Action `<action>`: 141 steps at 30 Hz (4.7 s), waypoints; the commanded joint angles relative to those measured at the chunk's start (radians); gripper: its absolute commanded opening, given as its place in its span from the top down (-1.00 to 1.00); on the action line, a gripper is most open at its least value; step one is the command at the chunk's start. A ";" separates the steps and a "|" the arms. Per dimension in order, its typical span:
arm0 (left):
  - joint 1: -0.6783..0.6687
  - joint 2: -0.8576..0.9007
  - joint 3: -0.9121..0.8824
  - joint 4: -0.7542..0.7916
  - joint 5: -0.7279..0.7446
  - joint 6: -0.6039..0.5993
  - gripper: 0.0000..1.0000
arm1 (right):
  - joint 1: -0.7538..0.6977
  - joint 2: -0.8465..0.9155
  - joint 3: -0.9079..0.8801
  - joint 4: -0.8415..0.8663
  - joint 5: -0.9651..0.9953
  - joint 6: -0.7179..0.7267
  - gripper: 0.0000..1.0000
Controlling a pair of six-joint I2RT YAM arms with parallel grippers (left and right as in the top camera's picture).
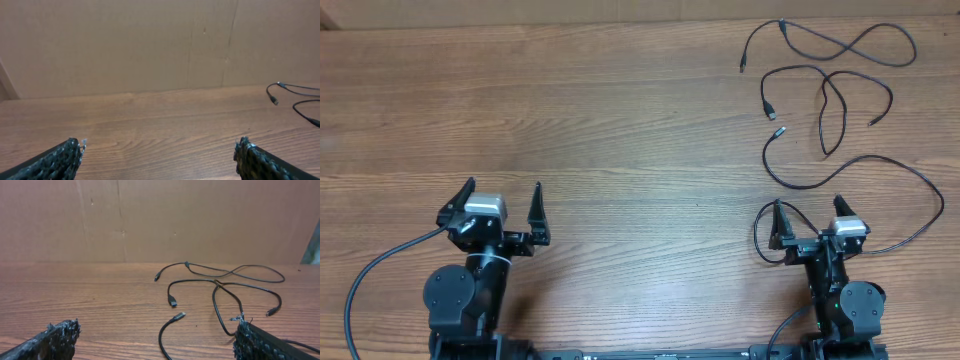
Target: Untangle cables
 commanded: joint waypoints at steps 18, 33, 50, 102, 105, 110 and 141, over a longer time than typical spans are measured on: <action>0.006 -0.071 -0.086 0.040 0.014 0.011 -1.00 | -0.002 -0.012 -0.010 0.006 -0.002 -0.004 -1.00; 0.008 -0.138 -0.103 0.003 0.014 0.011 -0.99 | -0.002 -0.012 -0.010 0.006 -0.002 -0.004 -1.00; 0.055 -0.303 -0.253 0.095 0.053 0.000 -0.99 | -0.002 -0.012 -0.010 0.006 -0.002 -0.005 -1.00; 0.050 -0.352 -0.410 0.074 -0.013 -0.006 -0.99 | -0.002 -0.012 -0.010 0.006 -0.002 -0.004 -1.00; 0.050 -0.352 -0.410 0.073 -0.012 -0.006 -0.99 | -0.002 -0.012 -0.010 0.006 -0.002 -0.004 -1.00; 0.051 -0.351 -0.410 0.073 -0.012 -0.007 -1.00 | -0.002 -0.012 -0.010 0.006 -0.002 -0.004 -1.00; 0.048 -0.351 -0.410 0.072 -0.009 -0.018 -0.99 | -0.002 -0.012 -0.010 0.006 -0.002 -0.004 -0.99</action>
